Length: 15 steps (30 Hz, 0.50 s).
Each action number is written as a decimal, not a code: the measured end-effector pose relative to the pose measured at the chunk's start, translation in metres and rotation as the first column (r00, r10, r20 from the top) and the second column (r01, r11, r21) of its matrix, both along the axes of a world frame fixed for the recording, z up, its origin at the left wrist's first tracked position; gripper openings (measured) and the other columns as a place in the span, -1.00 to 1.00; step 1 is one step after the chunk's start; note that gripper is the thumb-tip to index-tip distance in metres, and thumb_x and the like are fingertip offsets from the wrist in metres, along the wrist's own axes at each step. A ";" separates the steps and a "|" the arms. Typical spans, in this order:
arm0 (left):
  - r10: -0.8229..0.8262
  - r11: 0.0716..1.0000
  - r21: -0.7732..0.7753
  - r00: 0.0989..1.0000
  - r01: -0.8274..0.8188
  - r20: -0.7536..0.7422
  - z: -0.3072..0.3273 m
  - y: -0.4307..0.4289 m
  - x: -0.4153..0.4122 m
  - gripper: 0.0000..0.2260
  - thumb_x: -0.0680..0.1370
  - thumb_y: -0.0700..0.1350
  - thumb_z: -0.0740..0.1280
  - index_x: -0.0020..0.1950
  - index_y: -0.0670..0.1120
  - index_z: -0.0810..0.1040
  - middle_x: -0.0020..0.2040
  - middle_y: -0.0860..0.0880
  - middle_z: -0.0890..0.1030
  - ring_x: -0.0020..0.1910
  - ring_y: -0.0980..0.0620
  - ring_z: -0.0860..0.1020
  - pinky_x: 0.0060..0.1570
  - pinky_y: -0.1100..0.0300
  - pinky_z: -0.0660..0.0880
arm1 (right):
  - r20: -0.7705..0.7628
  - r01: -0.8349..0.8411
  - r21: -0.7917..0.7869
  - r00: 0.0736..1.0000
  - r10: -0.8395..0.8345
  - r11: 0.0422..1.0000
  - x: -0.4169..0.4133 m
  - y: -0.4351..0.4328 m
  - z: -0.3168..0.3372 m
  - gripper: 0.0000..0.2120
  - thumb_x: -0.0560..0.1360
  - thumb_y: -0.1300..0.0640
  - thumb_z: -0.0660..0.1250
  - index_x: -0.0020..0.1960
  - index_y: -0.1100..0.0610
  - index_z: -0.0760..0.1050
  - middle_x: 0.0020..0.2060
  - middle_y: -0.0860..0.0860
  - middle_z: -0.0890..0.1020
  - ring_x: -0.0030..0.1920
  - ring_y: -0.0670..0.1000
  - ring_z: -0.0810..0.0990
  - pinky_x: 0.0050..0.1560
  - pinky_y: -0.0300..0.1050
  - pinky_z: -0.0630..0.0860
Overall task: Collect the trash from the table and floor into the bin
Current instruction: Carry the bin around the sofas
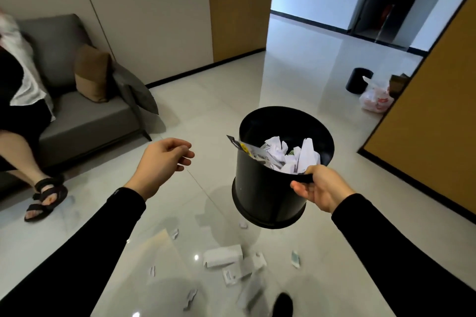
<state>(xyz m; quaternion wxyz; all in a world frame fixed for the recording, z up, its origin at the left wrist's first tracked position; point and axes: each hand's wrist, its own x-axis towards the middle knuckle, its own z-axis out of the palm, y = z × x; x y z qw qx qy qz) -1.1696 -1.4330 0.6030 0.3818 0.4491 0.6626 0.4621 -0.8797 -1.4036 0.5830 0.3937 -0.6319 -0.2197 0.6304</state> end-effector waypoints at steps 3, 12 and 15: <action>0.050 0.999 -0.003 0.999 -0.050 -0.013 0.003 0.050 0.015 -0.85 0.55 -0.23 0.21 -0.09 -0.11 0.57 -0.21 -0.07 0.64 -0.29 0.03 0.56 -0.25 0.21 0.49 | 0.001 -0.058 0.016 0.998 0.058 0.998 0.006 0.060 0.002 -0.84 0.53 0.35 0.03 0.08 0.33 0.31 -0.33 0.20 0.49 -0.69 0.01 0.54 -0.67 -0.26 0.48; 0.060 0.997 0.038 0.998 -0.060 -0.007 0.021 0.203 0.044 -0.85 0.56 -0.24 0.21 -0.11 -0.10 0.56 -0.20 -0.08 0.64 -0.28 0.01 0.56 -0.24 0.20 0.49 | -0.027 -0.097 0.037 0.995 0.098 0.995 0.020 0.209 0.017 -0.82 0.52 0.35 0.04 -0.19 0.27 0.36 -0.36 0.20 0.51 -0.64 0.03 0.55 -0.65 -0.24 0.50; 0.011 0.999 0.050 1.000 -0.011 -0.001 0.022 0.268 0.047 -0.84 0.56 -0.24 0.21 -0.13 -0.08 0.56 -0.21 -0.07 0.64 -0.29 0.02 0.56 -0.23 0.19 0.49 | -0.040 -0.055 0.028 0.998 0.056 0.998 0.023 0.258 0.015 -0.81 0.52 0.35 0.04 -0.20 0.25 0.37 -0.37 0.19 0.51 -0.52 0.07 0.56 -0.64 -0.25 0.51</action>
